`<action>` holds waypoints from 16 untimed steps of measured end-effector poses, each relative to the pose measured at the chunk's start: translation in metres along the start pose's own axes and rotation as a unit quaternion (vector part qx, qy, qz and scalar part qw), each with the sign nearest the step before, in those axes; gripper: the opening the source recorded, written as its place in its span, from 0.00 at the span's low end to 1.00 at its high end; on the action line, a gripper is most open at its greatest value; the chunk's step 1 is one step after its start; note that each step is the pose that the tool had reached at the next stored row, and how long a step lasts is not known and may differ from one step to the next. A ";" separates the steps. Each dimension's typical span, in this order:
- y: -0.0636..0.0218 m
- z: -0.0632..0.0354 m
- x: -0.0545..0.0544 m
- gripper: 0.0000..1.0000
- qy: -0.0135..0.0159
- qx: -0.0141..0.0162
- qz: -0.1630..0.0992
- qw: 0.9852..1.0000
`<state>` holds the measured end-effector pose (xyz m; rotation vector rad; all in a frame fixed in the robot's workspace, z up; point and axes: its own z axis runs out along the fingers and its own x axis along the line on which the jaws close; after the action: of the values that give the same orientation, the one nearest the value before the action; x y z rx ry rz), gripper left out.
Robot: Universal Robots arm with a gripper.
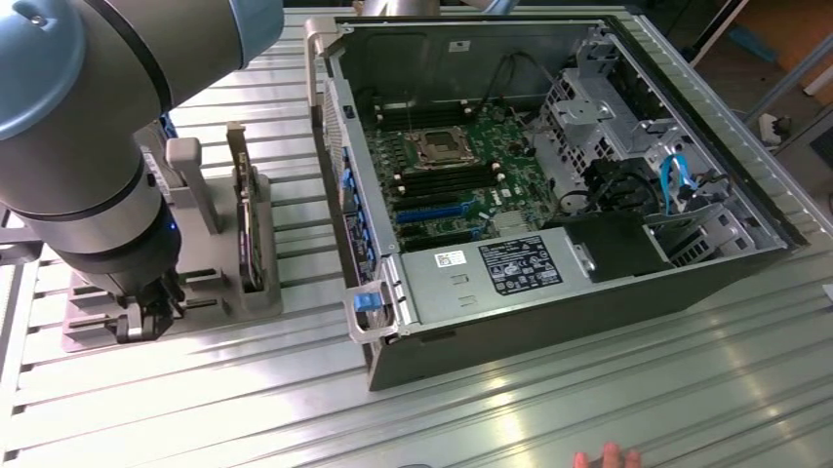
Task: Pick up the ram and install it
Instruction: 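Pick up the ram and move it above insertion slot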
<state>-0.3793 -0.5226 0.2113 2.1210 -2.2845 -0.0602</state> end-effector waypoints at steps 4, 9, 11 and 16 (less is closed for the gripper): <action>0.0001 0.0000 0.000 0.24 0.000 0.000 -0.001 1.000; 0.0001 0.0000 0.000 0.24 0.000 0.000 -0.004 1.000; 0.0001 0.0000 0.000 0.24 0.000 0.000 -0.006 1.000; 0.0001 0.0000 0.000 0.24 0.000 0.000 -0.006 1.000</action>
<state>-0.3794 -0.5227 0.2113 2.1353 -2.2711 -0.0596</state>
